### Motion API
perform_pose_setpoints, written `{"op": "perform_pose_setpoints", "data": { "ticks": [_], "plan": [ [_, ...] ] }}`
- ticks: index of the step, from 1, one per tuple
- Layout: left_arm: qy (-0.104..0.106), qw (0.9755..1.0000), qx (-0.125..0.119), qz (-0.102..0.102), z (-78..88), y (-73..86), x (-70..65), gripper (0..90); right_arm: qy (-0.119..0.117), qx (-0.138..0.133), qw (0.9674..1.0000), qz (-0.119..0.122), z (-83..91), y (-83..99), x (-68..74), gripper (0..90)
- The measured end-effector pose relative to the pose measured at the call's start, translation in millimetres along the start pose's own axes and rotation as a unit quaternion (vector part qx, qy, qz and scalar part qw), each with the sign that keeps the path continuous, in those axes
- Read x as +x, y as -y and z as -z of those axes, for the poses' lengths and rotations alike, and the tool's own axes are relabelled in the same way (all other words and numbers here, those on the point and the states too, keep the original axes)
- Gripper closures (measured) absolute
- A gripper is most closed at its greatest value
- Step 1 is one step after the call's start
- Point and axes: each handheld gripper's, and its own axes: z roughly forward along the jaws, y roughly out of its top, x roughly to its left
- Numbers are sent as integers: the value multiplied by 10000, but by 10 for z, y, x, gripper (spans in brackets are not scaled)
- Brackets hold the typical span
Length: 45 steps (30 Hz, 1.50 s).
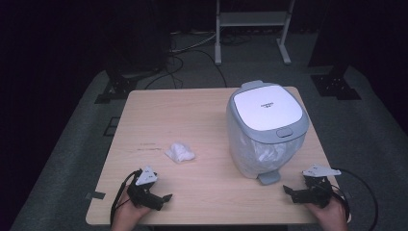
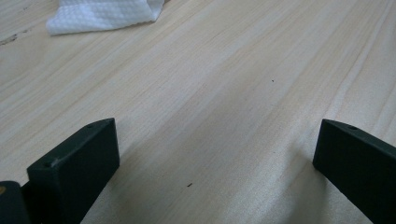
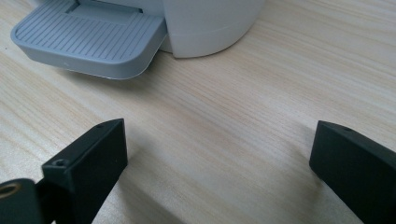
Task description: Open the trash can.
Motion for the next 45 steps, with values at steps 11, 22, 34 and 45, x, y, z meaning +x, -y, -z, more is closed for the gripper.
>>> {"op": "perform_pose_setpoints", "data": {
  "ticks": [11, 22, 34, 45],
  "plan": [
    [-5, 10000, -1, 5, -1, -1, 2, 0, -22, -121, 9999, -44, 45, 20, 9, 167],
    [-13, 10000, 2, 8, -2, -3, 5, 0, -163, -379, 9991, -105, 187, -12, 22, 401],
    [-14, 10000, 1, 13, -2, -3, 5, 0, -473, -466, 9977, -124, 286, -91, 29, 679],
    [-15, 10000, -1, 14, -2, -3, 5, 0, -715, -593, 9957, 35, 325, -228, 68, 897]
  ]
}}
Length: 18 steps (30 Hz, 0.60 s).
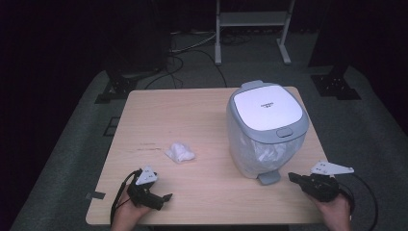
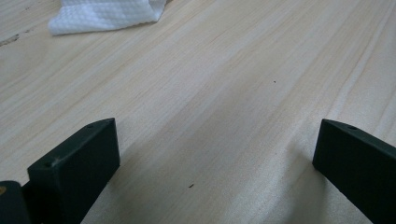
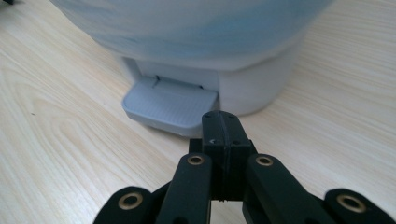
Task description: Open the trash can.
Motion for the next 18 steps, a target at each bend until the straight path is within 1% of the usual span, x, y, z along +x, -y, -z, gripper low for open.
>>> {"op": "perform_pose_setpoints", "data": {
  "ticks": [1, 8, 12, 18],
  "plan": [
    [-1, 10000, 2, 0, 0, 0, 0, 0, -30, -13, 10000, -16, -8, -12, 7, 898],
    [0, 10000, 2, -2, 0, 0, 0, 0, -180, -16, 9998, 98, -73, -85, 56, 898],
    [0, 10000, 1, 0, 0, 0, 0, 0, -120, -20, 9998, 148, -112, -121, 101, 898],
    [0, 10000, 1, 1, 0, 0, 0, 0, -225, -2, 9995, 233, -194, -176, 148, 898]
  ]
}}
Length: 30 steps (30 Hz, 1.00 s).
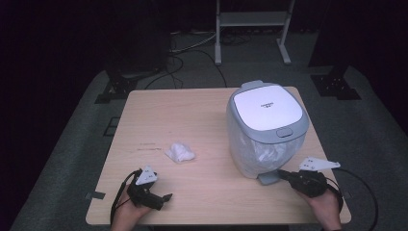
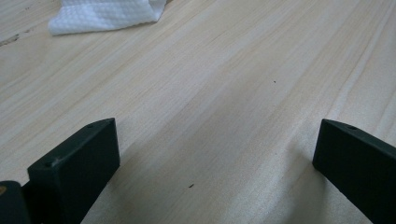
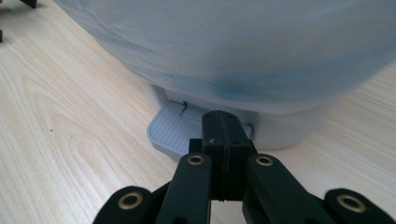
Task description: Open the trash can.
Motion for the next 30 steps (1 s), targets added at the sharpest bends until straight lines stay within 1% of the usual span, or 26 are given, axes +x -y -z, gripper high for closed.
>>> {"op": "perform_pose_setpoints", "data": {
  "ticks": [11, 16, 19, 21, 25, 30],
  "plan": [
    [0, 10000, -1, -2, 0, 0, 0, 0, -180, 114, 9998, -4, -147, -25, 40, 897],
    [-1, 10000, 2, -3, 0, 0, 0, 0, -263, 114, 9995, -93, -194, -16, 34, 897],
    [0, 10000, 0, -2, 0, 0, 0, 0, -289, 129, 9995, -83, -224, -15, 37, 897],
    [0, 10000, 0, -2, 0, 0, 0, 0, -269, 156, 9995, -83, -238, -11, 43, 898],
    [0, 10000, 1, -3, 0, 0, 0, 0, -293, 124, 9994, -101, -254, -5, 45, 898],
    [0, 10000, 1, -3, 0, 0, 0, 0, -230, 133, 9996, -14, -273, 2, 58, 899]
  ]
}}
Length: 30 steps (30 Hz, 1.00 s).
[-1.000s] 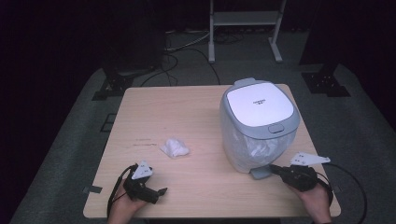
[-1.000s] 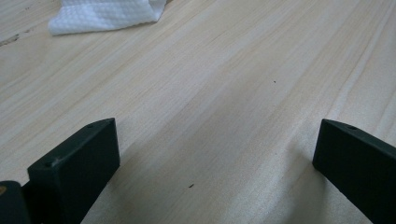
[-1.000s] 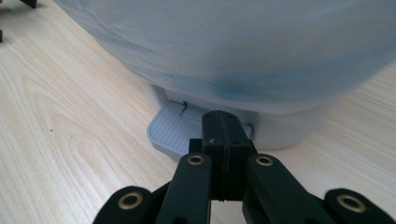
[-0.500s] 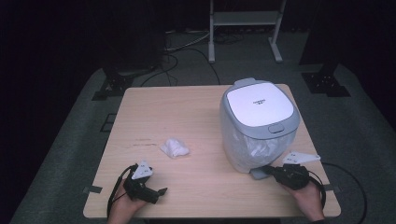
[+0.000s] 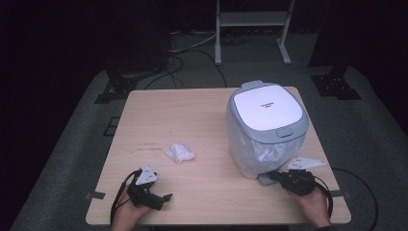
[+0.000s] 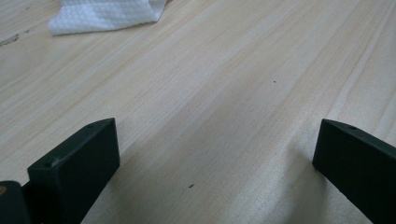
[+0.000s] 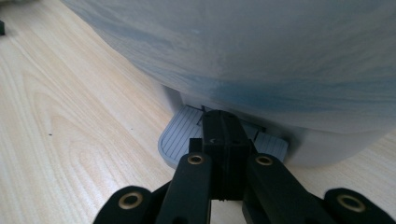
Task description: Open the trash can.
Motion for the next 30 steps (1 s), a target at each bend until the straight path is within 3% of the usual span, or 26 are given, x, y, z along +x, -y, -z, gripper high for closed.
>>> {"op": "perform_pose_setpoints", "data": {
  "ticks": [30],
  "plan": [
    [2, 10000, 11, -7, 1, 0, -1, 0, 33, -74, 10000, -11, -21, 64, 8, 900]
  ]
}}
